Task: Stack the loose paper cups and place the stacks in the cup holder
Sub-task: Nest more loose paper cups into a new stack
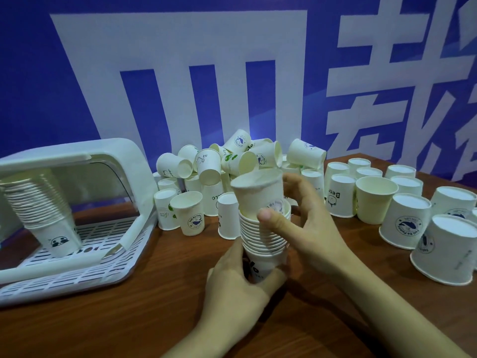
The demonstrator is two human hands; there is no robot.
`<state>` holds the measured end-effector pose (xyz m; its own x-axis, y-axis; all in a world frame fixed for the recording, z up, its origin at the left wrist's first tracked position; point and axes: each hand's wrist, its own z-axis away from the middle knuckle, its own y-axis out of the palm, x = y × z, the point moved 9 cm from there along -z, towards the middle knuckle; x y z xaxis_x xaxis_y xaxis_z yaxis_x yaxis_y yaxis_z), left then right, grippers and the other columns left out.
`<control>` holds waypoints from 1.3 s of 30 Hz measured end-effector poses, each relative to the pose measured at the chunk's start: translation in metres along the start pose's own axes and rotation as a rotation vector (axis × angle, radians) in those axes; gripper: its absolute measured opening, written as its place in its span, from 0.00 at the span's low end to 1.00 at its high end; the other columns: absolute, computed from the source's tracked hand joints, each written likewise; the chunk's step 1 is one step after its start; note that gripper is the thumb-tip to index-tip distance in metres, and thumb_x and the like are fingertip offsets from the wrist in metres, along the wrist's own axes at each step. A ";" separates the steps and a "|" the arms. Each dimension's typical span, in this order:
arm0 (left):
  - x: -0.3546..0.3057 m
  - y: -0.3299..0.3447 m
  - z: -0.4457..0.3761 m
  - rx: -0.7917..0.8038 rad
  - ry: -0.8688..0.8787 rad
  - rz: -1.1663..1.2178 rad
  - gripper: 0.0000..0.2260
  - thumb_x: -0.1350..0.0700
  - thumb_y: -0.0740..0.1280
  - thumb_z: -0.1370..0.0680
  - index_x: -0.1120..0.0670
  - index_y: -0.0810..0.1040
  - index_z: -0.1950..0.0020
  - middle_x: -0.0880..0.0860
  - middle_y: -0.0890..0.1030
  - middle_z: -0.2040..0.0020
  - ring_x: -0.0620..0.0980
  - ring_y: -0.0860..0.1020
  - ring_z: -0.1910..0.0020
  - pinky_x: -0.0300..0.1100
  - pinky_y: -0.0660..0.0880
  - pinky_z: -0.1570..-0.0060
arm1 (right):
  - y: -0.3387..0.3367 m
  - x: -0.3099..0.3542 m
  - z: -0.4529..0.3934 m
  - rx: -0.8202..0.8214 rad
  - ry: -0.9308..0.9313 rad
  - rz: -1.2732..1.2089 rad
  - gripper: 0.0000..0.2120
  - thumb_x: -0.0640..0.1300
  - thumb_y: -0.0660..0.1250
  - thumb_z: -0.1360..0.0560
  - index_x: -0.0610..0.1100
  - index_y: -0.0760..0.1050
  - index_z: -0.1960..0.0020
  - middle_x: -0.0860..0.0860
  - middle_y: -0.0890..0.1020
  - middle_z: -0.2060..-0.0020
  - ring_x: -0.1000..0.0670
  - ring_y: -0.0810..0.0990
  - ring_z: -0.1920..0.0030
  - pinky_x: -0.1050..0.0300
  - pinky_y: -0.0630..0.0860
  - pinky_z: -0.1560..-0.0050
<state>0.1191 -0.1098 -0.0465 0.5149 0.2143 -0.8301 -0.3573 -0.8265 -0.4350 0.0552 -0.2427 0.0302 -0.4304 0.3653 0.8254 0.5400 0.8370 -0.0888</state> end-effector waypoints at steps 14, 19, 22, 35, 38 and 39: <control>0.004 0.000 -0.001 -0.018 -0.018 -0.018 0.23 0.39 0.75 0.35 0.38 0.77 0.42 0.36 0.85 0.48 0.39 0.83 0.47 0.49 0.80 0.44 | 0.003 0.009 0.005 -0.066 -0.190 0.379 0.24 0.63 0.57 0.21 0.51 0.80 0.35 0.64 0.81 0.42 0.59 0.77 0.36 0.61 0.71 0.36; 0.004 -0.004 -0.001 -0.036 -0.027 0.024 0.26 0.34 0.76 0.37 0.39 0.78 0.43 0.35 0.85 0.48 0.36 0.82 0.46 0.47 0.80 0.43 | 0.003 0.001 0.002 -0.041 -0.137 0.252 0.22 0.57 0.55 0.17 0.51 0.77 0.30 0.60 0.81 0.35 0.57 0.74 0.30 0.48 0.68 0.28; 0.006 -0.009 -0.001 -0.051 -0.051 0.059 0.27 0.36 0.78 0.38 0.41 0.79 0.42 0.37 0.85 0.47 0.36 0.82 0.46 0.47 0.81 0.43 | 0.009 0.000 0.000 -0.017 -0.140 0.300 0.21 0.53 0.53 0.16 0.53 0.76 0.28 0.62 0.79 0.33 0.59 0.72 0.30 0.48 0.66 0.26; 0.032 -0.091 -0.003 -0.191 -0.159 -0.092 0.19 0.36 0.81 0.35 0.37 0.79 0.49 0.34 0.82 0.52 0.33 0.79 0.50 0.35 0.74 0.53 | 0.021 -0.049 -0.030 -0.102 -0.012 0.365 0.12 0.48 0.58 0.16 0.50 0.75 0.36 0.54 0.80 0.40 0.52 0.77 0.39 0.42 0.74 0.35; 0.040 -0.096 -0.002 -0.221 -0.177 -0.072 0.18 0.39 0.82 0.34 0.35 0.78 0.51 0.34 0.81 0.51 0.33 0.78 0.48 0.40 0.74 0.49 | 0.050 -0.063 -0.030 0.080 -0.140 0.601 0.21 0.44 0.57 0.17 0.50 0.68 0.25 0.51 0.74 0.29 0.48 0.71 0.29 0.39 0.69 0.31; 0.040 -0.097 -0.002 -0.225 -0.175 -0.068 0.17 0.40 0.82 0.34 0.35 0.78 0.51 0.34 0.81 0.51 0.33 0.78 0.47 0.39 0.74 0.49 | 0.060 -0.068 -0.029 0.149 -0.157 0.667 0.23 0.44 0.56 0.17 0.52 0.64 0.22 0.52 0.68 0.23 0.47 0.66 0.25 0.40 0.66 0.28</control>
<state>0.1760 -0.0221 -0.0368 0.3823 0.3441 -0.8576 -0.1347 -0.8974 -0.4201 0.1377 -0.2295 -0.0145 -0.1471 0.8657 0.4785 0.6255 0.4562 -0.6330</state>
